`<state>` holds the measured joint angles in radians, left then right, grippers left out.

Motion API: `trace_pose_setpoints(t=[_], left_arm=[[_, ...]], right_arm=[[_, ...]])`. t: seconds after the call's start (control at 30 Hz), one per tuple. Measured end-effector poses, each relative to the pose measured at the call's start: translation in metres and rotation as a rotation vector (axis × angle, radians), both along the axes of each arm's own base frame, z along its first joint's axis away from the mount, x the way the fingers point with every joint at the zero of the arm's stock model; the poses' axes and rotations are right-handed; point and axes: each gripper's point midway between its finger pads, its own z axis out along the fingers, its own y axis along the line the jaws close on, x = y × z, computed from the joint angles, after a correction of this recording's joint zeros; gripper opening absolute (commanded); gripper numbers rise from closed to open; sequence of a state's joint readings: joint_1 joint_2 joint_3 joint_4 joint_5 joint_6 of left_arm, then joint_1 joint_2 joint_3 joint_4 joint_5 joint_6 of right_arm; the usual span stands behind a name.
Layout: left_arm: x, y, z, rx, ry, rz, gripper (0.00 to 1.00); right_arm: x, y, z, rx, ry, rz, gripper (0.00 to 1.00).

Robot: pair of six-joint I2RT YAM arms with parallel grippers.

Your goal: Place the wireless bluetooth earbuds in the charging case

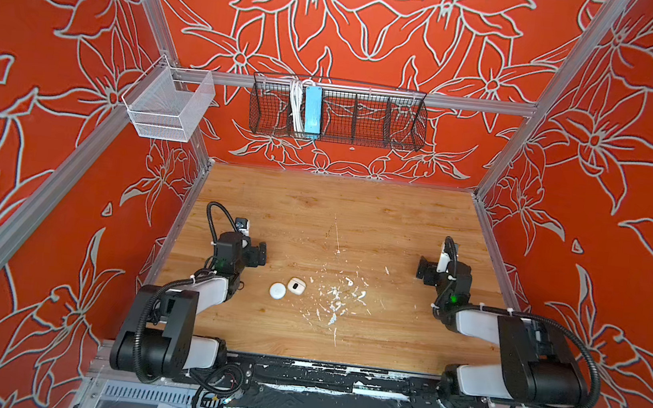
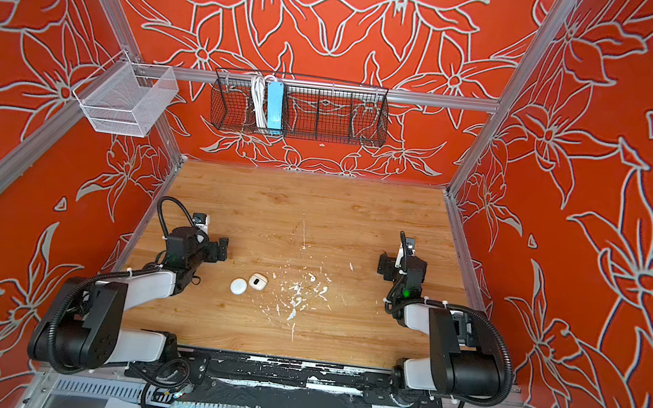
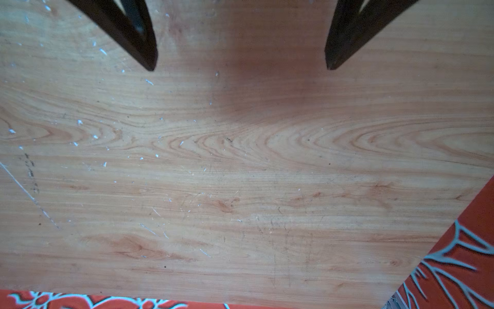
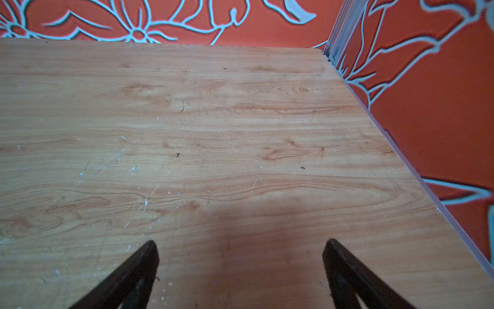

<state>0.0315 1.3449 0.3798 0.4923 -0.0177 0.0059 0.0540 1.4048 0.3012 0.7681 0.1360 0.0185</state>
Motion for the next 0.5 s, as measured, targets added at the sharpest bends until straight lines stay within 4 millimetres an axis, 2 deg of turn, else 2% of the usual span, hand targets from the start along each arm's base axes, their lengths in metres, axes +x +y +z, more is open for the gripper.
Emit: trace_pose_setpoints(t=[0.5], left_arm=[[0.0004,0.0001,0.0007,0.0,-0.003,0.001,0.97]], right_arm=[[0.0,-0.0002,0.0001,-0.008,0.001,0.001,0.98]])
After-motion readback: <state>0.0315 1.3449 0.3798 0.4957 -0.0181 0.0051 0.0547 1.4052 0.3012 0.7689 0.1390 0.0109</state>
